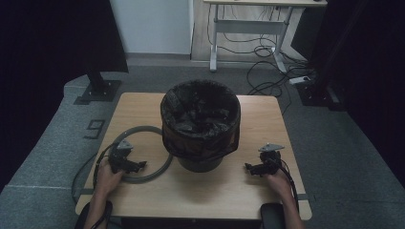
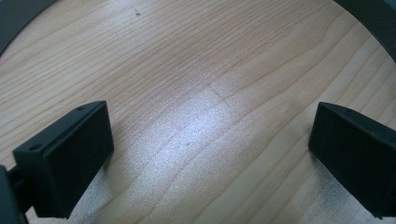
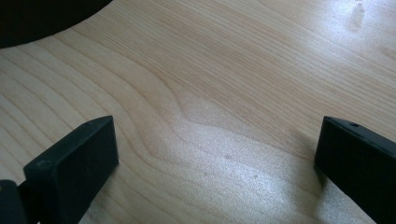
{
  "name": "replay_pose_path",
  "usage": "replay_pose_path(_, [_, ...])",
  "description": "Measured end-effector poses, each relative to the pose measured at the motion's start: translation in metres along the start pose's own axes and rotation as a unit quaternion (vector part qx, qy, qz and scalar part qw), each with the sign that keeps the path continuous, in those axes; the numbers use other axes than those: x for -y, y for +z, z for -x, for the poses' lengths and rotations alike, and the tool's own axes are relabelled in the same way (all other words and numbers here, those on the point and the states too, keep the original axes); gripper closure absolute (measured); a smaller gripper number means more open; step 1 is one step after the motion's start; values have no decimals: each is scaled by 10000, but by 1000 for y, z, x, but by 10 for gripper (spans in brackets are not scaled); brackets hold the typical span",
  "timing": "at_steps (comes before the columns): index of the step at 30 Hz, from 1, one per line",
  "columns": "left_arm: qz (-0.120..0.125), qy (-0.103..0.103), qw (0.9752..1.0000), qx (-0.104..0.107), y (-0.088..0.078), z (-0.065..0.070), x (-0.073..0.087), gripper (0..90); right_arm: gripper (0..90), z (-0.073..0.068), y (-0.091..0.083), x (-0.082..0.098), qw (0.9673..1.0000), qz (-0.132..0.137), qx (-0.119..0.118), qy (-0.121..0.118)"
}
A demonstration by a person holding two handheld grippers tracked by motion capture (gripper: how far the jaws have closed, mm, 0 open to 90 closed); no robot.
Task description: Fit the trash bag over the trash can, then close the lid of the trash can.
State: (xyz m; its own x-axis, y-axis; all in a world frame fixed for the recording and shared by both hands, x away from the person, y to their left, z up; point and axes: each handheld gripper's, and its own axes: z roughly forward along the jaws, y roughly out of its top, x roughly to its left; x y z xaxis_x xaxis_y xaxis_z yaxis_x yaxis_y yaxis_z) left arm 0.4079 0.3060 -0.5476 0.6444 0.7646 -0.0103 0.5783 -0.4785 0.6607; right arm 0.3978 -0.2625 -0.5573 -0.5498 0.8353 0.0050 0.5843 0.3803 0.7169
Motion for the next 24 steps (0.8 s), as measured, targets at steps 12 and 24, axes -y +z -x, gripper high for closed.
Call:
replay_pose_path(12, [-109,164,9998,-63,-3,-2,-2,0,0,-1,1,-1,10000,4,50,58])
replay_pose_path(24, [-49,-6,9978,-655,-28,-35,-20,0,0,-2,3,-3,9999,1,90,95])
